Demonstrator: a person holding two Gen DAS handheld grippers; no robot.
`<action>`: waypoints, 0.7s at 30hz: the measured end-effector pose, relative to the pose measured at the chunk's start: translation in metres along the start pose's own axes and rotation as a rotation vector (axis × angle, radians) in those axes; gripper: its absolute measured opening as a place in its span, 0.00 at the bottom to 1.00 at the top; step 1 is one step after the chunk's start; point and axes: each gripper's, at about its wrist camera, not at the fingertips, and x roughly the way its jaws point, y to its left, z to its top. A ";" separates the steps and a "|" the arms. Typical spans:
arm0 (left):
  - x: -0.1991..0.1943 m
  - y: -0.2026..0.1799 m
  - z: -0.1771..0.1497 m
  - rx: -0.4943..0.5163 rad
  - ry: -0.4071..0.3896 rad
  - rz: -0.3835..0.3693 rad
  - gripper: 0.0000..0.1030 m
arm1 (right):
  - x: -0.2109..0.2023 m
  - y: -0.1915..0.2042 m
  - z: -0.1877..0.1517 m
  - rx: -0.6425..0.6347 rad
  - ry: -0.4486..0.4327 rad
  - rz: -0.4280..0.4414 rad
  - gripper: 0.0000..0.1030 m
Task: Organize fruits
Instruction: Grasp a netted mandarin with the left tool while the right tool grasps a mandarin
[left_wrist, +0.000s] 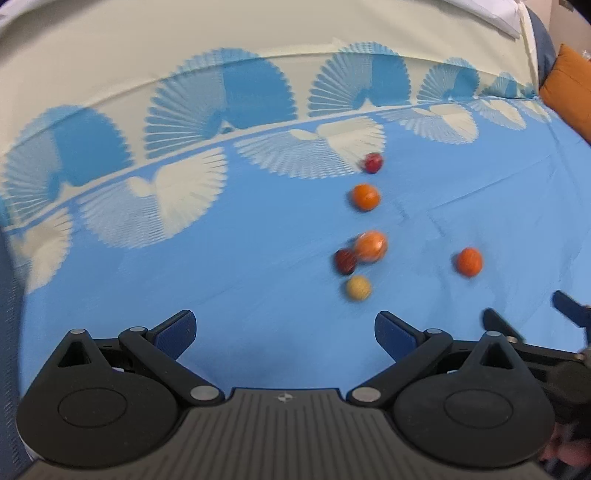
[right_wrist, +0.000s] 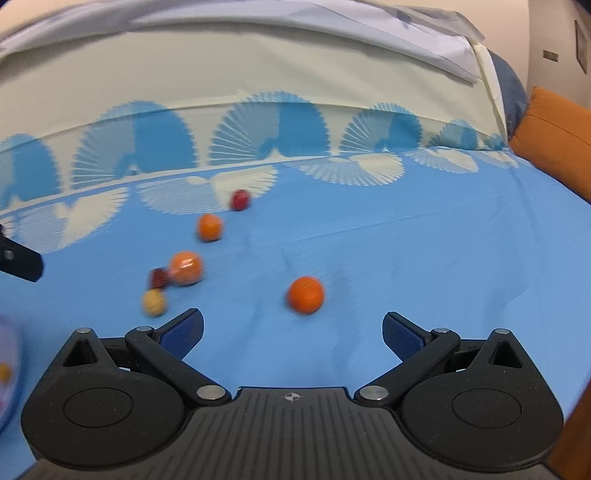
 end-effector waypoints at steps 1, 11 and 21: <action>0.009 -0.004 0.007 0.010 -0.001 -0.017 1.00 | 0.010 -0.001 0.001 0.003 -0.004 -0.010 0.99; 0.122 -0.062 0.064 0.330 0.083 -0.120 1.00 | 0.096 -0.005 0.003 -0.008 0.005 -0.022 0.81; 0.174 -0.088 0.075 0.391 0.217 -0.107 0.40 | 0.108 -0.009 -0.003 0.014 0.018 -0.001 0.34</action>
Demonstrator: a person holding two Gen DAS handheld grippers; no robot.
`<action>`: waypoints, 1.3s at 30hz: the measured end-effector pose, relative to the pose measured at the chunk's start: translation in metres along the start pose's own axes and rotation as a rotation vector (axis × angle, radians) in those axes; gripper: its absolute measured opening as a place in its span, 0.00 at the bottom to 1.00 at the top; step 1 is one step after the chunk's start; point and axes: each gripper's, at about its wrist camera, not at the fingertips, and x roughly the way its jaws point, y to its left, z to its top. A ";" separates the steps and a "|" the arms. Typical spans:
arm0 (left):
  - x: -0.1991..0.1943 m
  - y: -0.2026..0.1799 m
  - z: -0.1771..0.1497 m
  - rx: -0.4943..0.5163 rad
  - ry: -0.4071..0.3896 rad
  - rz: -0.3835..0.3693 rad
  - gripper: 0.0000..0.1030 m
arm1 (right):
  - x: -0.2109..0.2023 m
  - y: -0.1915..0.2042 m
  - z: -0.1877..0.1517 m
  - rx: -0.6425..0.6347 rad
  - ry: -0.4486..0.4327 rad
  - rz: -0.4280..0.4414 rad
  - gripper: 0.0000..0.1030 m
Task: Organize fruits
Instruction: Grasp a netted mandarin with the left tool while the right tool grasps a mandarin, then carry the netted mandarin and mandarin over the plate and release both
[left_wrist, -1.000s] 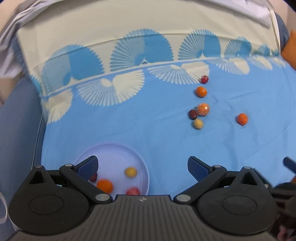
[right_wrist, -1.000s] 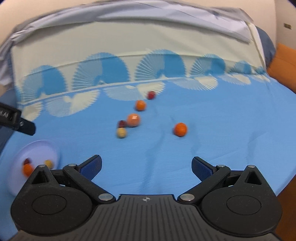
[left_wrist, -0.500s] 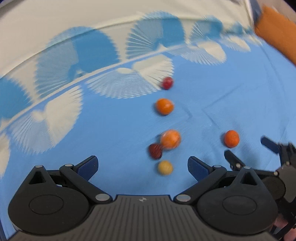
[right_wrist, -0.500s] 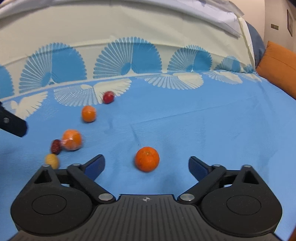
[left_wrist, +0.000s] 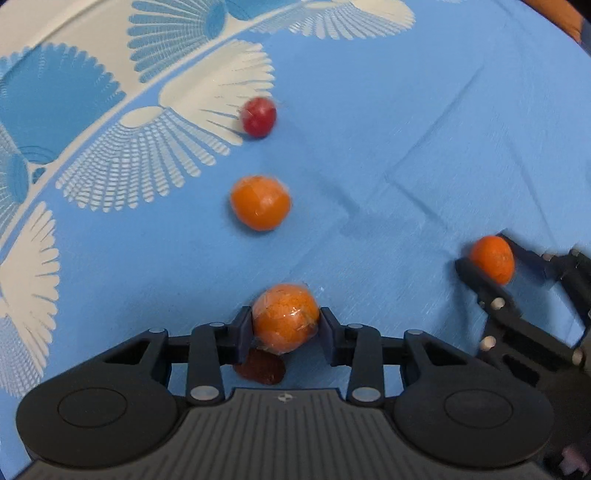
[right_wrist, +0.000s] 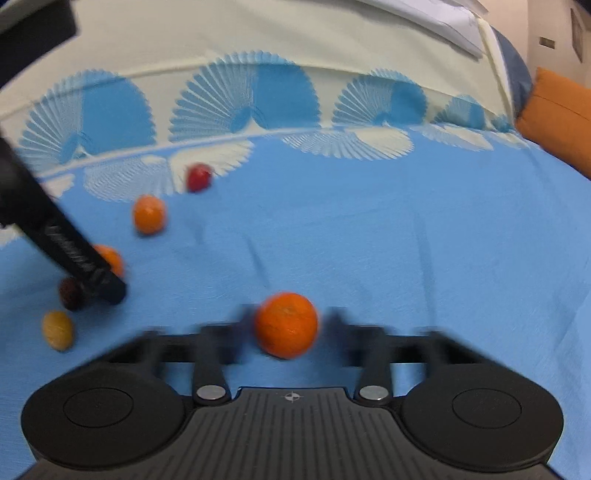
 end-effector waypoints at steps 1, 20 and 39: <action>-0.003 -0.001 0.001 0.005 -0.016 0.018 0.40 | -0.001 -0.001 0.000 0.003 0.000 -0.003 0.34; -0.210 0.025 -0.159 -0.285 -0.151 0.137 0.40 | -0.178 -0.016 0.008 0.038 -0.157 -0.018 0.34; -0.329 0.013 -0.360 -0.539 -0.204 0.150 0.40 | -0.379 0.082 -0.031 -0.141 -0.187 0.449 0.34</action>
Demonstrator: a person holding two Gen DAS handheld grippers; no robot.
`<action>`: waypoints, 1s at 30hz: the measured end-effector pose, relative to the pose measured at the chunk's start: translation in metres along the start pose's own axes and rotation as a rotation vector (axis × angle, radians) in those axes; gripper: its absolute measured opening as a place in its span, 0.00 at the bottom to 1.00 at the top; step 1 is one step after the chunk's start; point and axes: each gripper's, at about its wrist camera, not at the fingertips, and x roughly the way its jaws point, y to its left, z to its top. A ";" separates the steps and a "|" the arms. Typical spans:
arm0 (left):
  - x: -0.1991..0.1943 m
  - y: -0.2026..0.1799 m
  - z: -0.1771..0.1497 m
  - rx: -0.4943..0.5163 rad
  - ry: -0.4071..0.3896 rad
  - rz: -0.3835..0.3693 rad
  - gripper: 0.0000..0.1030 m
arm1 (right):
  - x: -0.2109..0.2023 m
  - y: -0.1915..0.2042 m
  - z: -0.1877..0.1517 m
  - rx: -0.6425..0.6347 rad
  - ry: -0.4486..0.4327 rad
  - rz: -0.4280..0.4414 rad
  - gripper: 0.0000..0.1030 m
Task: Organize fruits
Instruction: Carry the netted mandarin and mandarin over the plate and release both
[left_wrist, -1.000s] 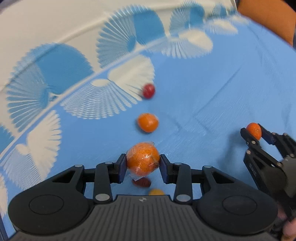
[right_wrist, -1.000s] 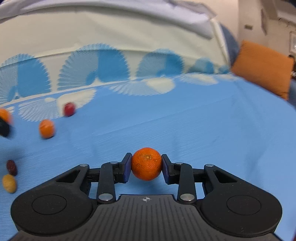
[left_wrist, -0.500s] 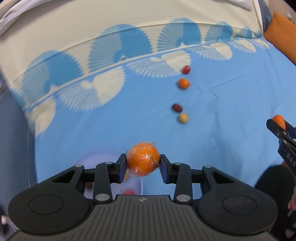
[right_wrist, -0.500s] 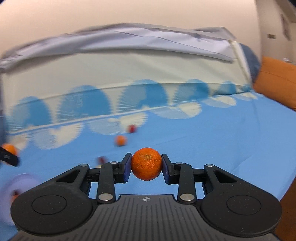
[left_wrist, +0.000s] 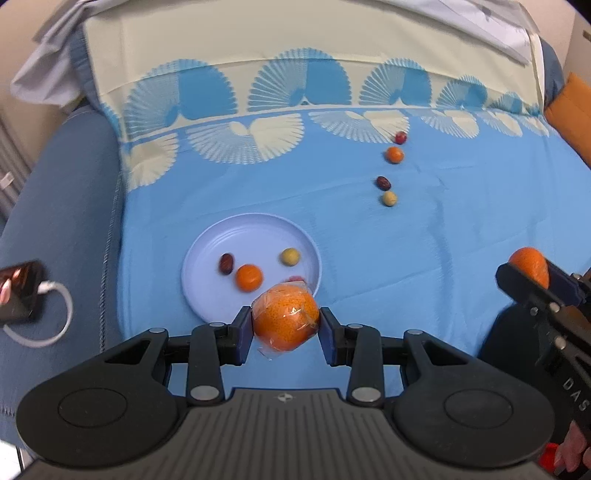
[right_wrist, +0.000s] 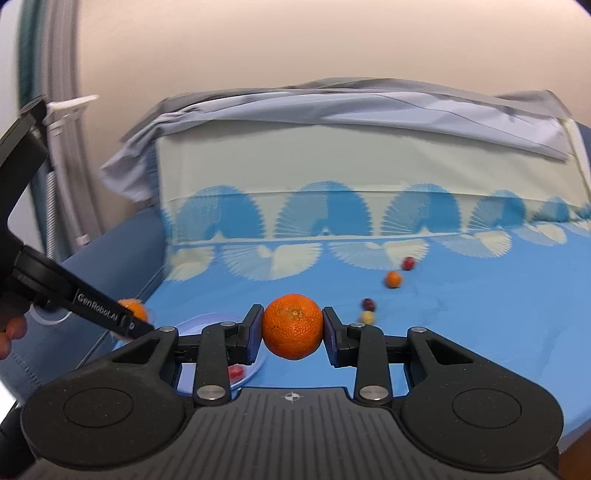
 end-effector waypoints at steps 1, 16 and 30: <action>-0.004 0.004 -0.004 -0.009 -0.005 0.002 0.40 | -0.003 0.005 0.000 -0.008 0.001 0.006 0.34; -0.030 0.043 -0.033 -0.097 -0.049 0.019 0.40 | -0.014 0.037 0.000 -0.070 0.004 0.028 0.34; -0.023 0.054 -0.028 -0.131 -0.035 0.021 0.40 | 0.000 0.033 0.000 -0.056 0.045 0.022 0.34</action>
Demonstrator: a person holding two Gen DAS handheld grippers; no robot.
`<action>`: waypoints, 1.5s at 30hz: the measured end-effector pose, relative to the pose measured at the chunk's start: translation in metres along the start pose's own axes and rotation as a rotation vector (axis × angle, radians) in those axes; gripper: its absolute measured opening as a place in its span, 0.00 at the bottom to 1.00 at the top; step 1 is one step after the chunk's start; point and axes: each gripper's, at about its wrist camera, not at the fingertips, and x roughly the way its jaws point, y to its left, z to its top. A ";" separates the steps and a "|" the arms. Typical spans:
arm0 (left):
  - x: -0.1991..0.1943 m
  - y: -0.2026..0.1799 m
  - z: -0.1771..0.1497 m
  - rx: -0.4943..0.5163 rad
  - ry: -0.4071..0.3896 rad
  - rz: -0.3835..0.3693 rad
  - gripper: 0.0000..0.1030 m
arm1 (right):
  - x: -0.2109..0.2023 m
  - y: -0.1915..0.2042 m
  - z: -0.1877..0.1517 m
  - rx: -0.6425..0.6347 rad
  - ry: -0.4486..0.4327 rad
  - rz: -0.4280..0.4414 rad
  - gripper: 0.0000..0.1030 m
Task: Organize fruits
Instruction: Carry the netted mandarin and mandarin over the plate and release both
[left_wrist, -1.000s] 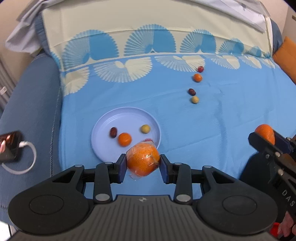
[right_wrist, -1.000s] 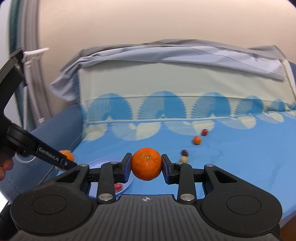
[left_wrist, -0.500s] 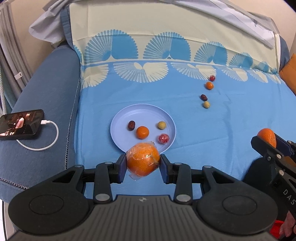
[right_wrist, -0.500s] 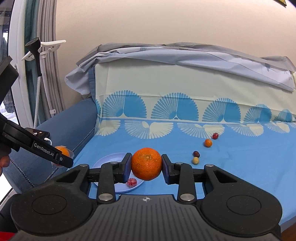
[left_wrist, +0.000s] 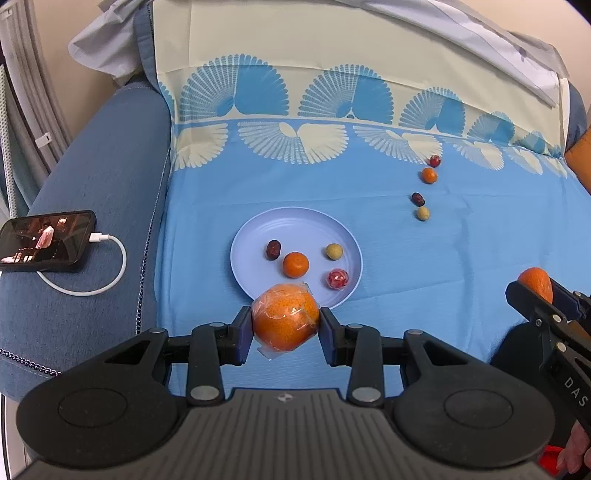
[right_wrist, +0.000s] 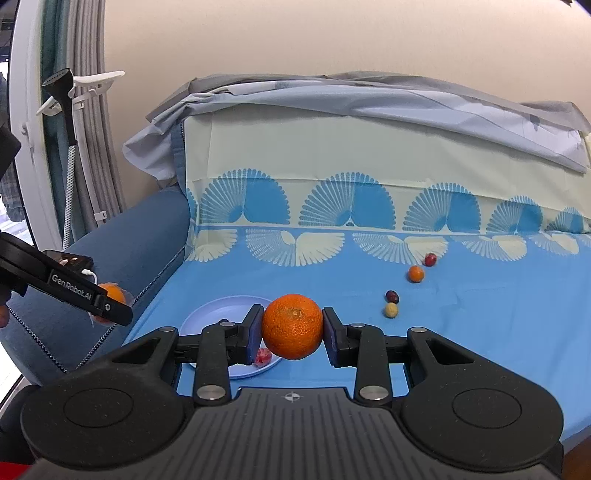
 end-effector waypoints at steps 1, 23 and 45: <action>0.000 0.000 0.001 -0.001 0.000 0.001 0.40 | 0.001 -0.001 0.000 0.003 0.002 -0.001 0.34; 0.027 0.013 0.014 -0.019 0.027 0.006 0.40 | 0.028 0.005 0.005 -0.006 0.048 0.001 0.34; 0.073 0.034 0.048 -0.096 0.032 0.028 0.40 | 0.110 0.029 0.016 -0.030 0.108 0.084 0.34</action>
